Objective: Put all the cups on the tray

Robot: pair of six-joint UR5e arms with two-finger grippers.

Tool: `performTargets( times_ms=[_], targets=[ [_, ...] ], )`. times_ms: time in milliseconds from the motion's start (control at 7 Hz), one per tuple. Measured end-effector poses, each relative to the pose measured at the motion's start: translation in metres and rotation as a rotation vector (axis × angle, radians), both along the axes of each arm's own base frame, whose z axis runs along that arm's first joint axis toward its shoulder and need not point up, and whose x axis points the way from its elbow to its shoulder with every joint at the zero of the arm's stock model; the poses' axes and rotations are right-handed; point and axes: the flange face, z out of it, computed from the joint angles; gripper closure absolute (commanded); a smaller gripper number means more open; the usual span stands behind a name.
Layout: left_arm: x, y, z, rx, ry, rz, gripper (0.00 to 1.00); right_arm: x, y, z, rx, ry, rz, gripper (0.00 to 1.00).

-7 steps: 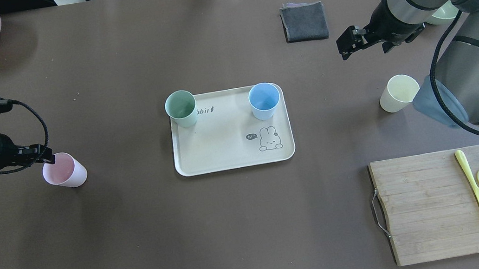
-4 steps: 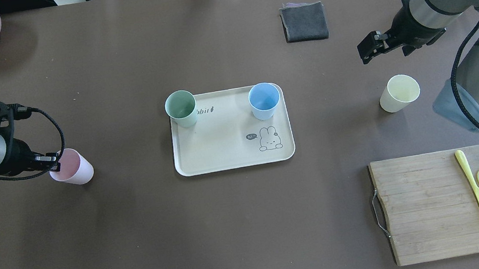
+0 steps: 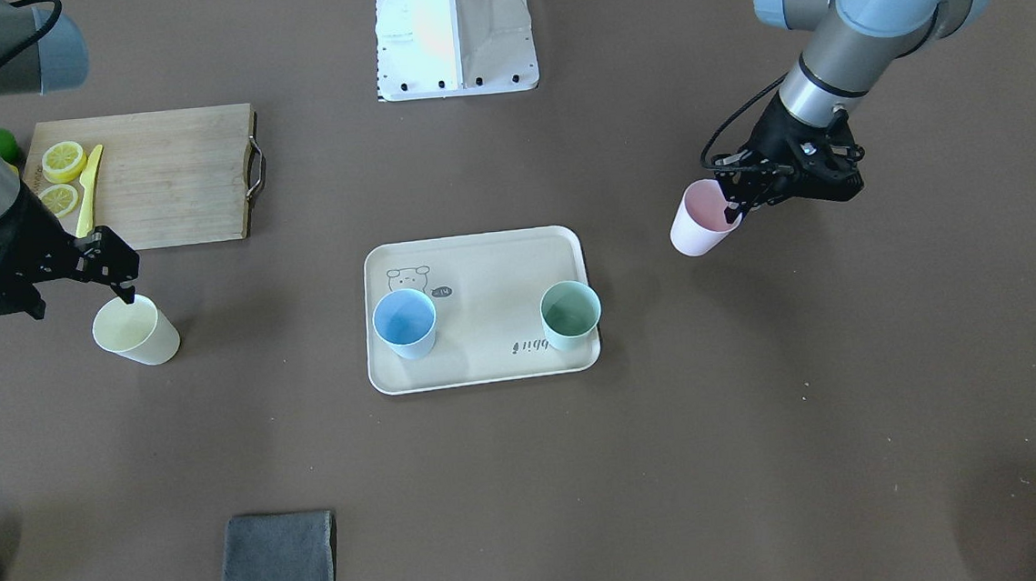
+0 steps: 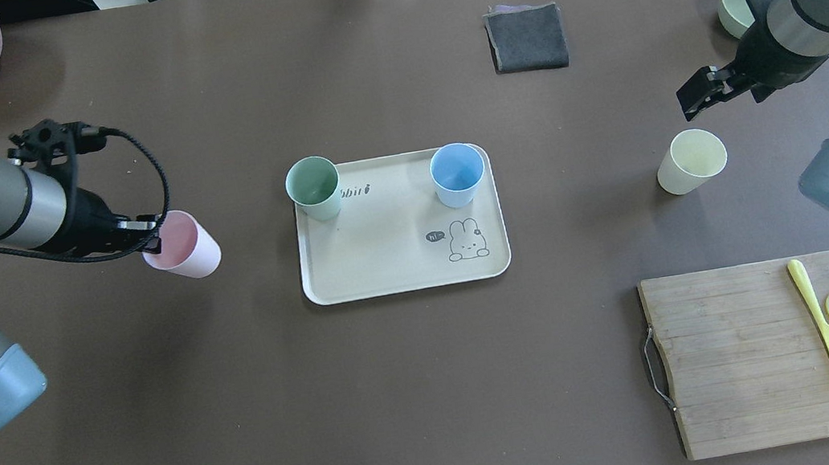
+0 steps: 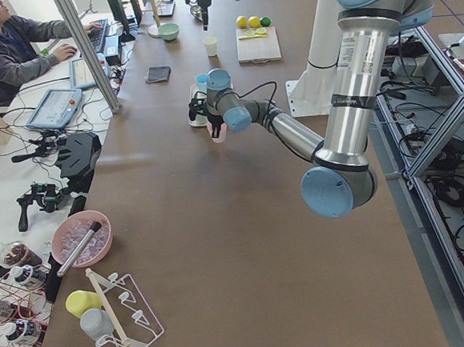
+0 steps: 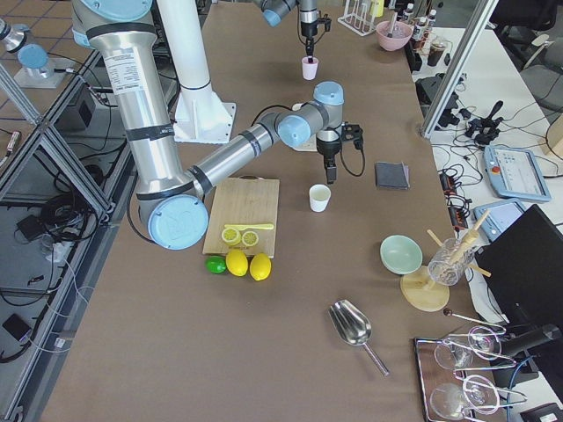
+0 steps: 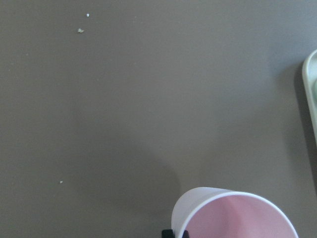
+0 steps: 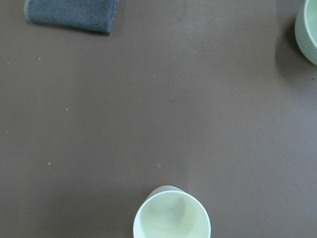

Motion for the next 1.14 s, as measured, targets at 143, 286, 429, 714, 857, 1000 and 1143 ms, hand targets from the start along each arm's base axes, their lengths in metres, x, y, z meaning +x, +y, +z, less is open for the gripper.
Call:
performTargets(
  times_ms=[143,286,429,714,857,1000,1143],
  targets=[
    [0.028,-0.001,-0.039,-0.037,-0.010,-0.013,1.00,0.009,0.004,0.014,-0.003,-0.008,-0.009,0.00],
    [0.060,0.007,-0.062,-0.045,-0.029,-0.024,1.00,0.017,0.007,0.026,-0.010,-0.016,-0.016,0.00],
    [0.088,0.014,-0.075,-0.047,-0.042,-0.033,1.00,0.023,0.009,0.033,-0.015,-0.018,-0.018,0.00],
    [0.138,0.021,-0.093,-0.053,-0.061,-0.061,1.00,0.027,0.011,0.039,-0.022,-0.015,-0.018,0.00],
    [0.150,0.024,-0.098,-0.048,-0.064,-0.068,0.34,0.027,0.011,0.041,-0.025,-0.013,-0.018,0.00],
    [0.154,0.025,-0.101,-0.043,-0.063,-0.071,0.03,0.026,0.011,0.043,-0.029,-0.011,-0.017,0.00],
    [0.153,0.026,-0.104,-0.036,-0.058,-0.073,0.02,0.026,0.011,0.044,-0.032,-0.010,-0.016,0.00]
  ],
)
